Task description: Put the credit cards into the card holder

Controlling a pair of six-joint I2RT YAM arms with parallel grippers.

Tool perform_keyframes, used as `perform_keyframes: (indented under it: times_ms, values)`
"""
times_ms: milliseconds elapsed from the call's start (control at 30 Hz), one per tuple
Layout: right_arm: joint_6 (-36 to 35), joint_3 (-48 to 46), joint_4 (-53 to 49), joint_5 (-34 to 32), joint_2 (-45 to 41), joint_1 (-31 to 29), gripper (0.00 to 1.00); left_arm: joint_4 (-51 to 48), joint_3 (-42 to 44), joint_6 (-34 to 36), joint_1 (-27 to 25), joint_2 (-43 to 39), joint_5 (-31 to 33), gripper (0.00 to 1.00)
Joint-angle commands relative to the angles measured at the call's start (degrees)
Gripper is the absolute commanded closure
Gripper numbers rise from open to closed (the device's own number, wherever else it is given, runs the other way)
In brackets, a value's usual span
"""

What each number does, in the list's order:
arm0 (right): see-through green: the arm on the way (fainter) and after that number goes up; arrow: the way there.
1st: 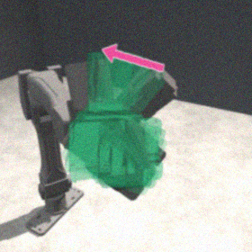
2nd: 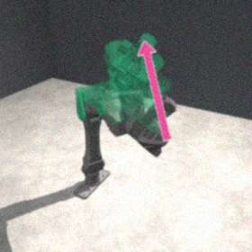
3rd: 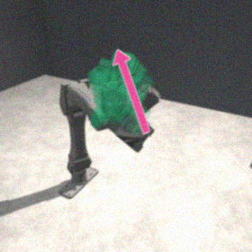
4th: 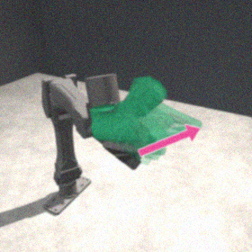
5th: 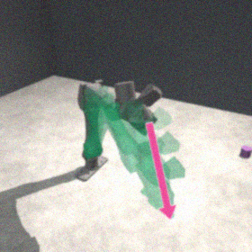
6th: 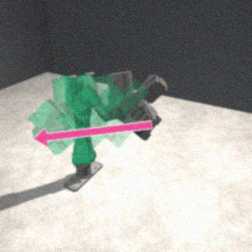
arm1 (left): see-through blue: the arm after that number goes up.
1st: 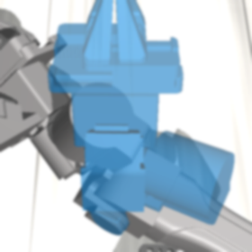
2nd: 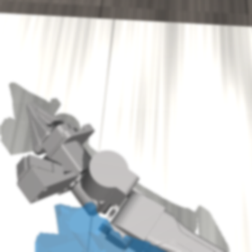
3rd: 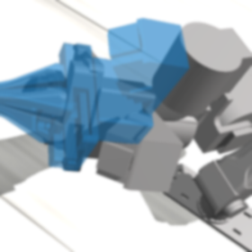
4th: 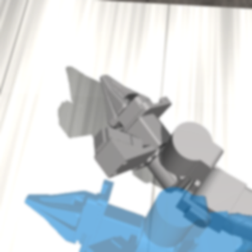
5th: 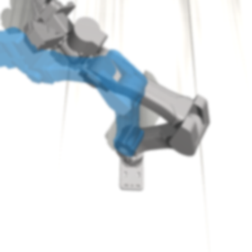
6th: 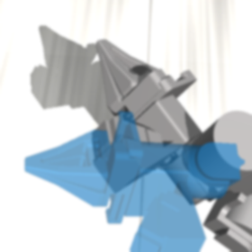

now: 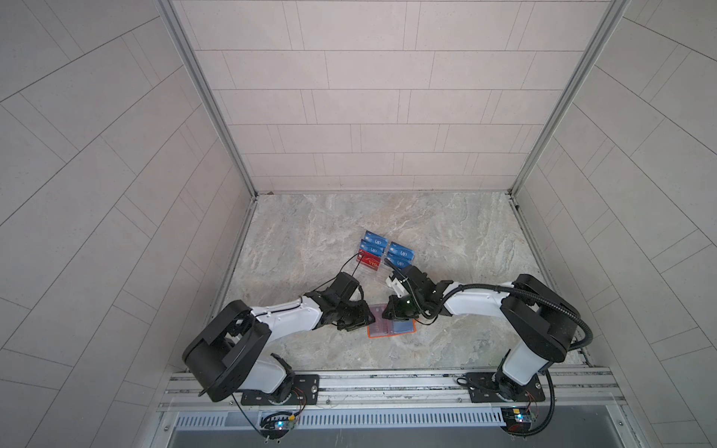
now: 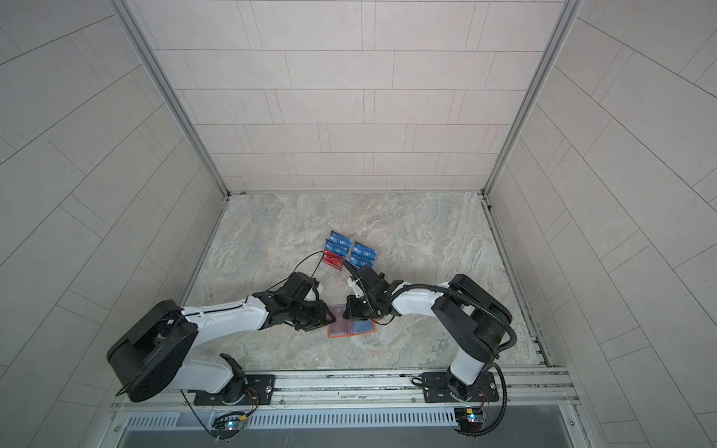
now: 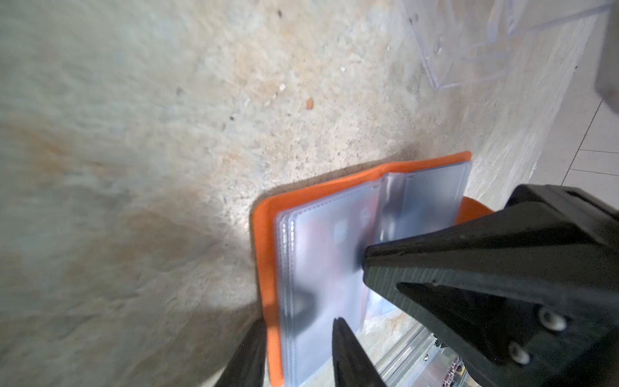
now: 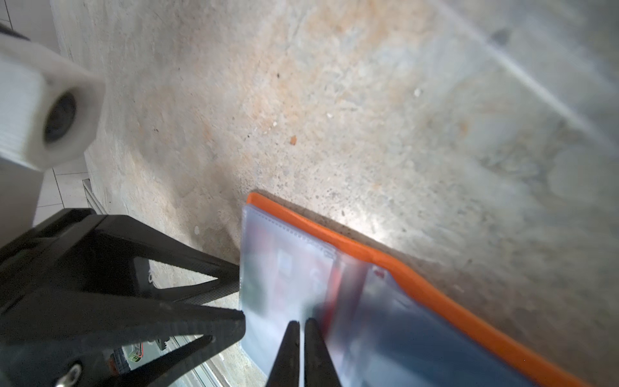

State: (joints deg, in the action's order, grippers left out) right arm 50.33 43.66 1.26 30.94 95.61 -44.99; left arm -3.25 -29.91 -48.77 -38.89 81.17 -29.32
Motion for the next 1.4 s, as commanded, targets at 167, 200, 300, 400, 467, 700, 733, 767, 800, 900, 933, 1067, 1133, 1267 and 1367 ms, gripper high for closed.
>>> perform_keyframes:
  times_ms: [167,200,300,400,467,700,733,767,800,900,933,1067,1133,1267,1367]
  values:
    - [-0.1,1.8,-2.6,-3.2,-3.9,0.2,0.91,-2.6,-1.9,2.9,1.7,1.5,-0.7,0.66]
    - [-0.7,2.5,-3.9,-3.3,-4.3,0.3,0.91,-3.6,-2.1,3.2,1.7,0.8,-0.4,0.65]
    - [-3.5,5.0,-8.2,-4.3,-5.5,0.8,0.9,-5.4,-2.5,3.8,2.2,-1.2,-0.3,0.6]
    - [-7.0,8.9,-12.9,-5.1,-5.8,1.9,0.89,-5.6,-2.8,3.6,2.2,-2.7,-0.3,0.61]
    - [-10.3,12.6,-16.7,-5.7,-5.3,2.8,0.89,-5.5,-2.8,3.2,2.2,-4.3,0.2,0.63]
    - [-23.4,31.5,-30.5,-8.9,3.1,6.0,0.8,-8.5,-1.7,4.6,2.2,-9.6,6.6,0.61]
    - [-25.3,35.2,-32.7,-9.5,5.2,6.3,0.78,-8.5,-1.7,4.7,2.2,-9.8,6.6,0.61]
    - [-26.7,38.5,-34.6,-9.9,7.3,6.5,0.78,-8.7,-1.8,4.9,2.2,-10.2,6.4,0.61]
    - [-28.8,42.5,-37.1,-10.4,9.7,6.6,0.78,-9.4,-2.0,5.4,2.2,-10.7,6.2,0.61]
    - [-33.4,51.6,-41.7,-12.8,15.3,6.5,0.76,-11.4,-1.2,6.1,2.2,-14.3,7.6,0.6]
    - [-34.9,54.5,-43.5,-13.4,17.1,6.6,0.75,-12.3,-1.1,6.5,2.2,-15.4,8.3,0.6]
    - [-38.7,63.1,-47.6,-15.8,22.7,6.7,0.72,-12.7,-0.3,6.0,2.2,-17.5,9.1,0.59]
    - [-40.5,67.5,-50.1,-16.6,25.5,6.7,0.7,-12.2,0.3,5.6,2.2,-17.7,8.9,0.59]
    - [-42.4,74.7,-55.1,-17.2,30.8,6.8,0.69,-11.4,0.7,5.0,2.2,-18.0,8.6,0.59]
    - [-43.5,77.4,-56.6,-17.1,33.0,6.7,0.68,-11.4,0.7,5.1,2.2,-17.9,8.8,0.59]
